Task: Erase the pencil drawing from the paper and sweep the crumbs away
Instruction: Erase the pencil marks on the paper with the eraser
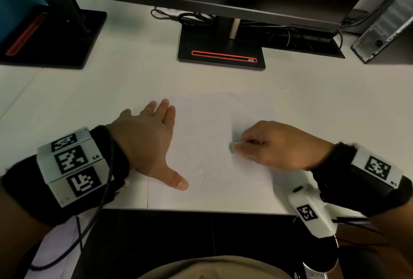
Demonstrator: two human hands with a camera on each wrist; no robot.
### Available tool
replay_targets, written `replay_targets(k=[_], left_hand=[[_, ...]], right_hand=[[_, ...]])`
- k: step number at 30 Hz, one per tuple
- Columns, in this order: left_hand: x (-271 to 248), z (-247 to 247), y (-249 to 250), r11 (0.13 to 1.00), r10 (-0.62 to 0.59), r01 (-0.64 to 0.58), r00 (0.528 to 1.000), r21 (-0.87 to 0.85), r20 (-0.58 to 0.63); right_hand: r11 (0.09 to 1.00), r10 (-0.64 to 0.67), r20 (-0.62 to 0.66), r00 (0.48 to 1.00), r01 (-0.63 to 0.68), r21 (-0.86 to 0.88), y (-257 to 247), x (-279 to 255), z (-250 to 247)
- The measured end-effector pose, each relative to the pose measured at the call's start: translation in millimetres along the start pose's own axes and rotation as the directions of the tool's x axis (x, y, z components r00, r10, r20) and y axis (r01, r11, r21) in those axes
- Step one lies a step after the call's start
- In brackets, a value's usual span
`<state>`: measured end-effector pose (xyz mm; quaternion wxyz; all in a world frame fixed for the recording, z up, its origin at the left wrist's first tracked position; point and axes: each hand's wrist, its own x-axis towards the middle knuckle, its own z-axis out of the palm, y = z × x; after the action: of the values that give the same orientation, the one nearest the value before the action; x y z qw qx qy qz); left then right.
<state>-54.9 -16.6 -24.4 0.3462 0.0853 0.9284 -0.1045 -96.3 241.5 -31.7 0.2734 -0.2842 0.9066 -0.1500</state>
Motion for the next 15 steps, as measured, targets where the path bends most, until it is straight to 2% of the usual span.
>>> replay_targets(k=[4,8,12,15], left_hand=[[1,0,0,1.000,-0.001,0.001,1.000,-0.001,0.010],[3,2,-1,1.000,-0.005,0.005,1.000,-0.006,0.001],[5,2,-3,0.999,0.023,-0.023,1.000,-0.026,0.013],[4,2,-3,0.994,0.072,-0.070,0.997,-0.087,0.019]], right_hand=[[0.998,-0.065,0.098,0.993,0.064,0.010,-10,-5,11],[1.000,-0.003,-0.009,1.000,0.003,-0.007,-4,-1,4],[0.998,-0.068,0.046,0.997,0.068,0.006,-16,-3,15],[0.999,-0.033,-0.006,0.999,0.033,0.029,-12,4,8]])
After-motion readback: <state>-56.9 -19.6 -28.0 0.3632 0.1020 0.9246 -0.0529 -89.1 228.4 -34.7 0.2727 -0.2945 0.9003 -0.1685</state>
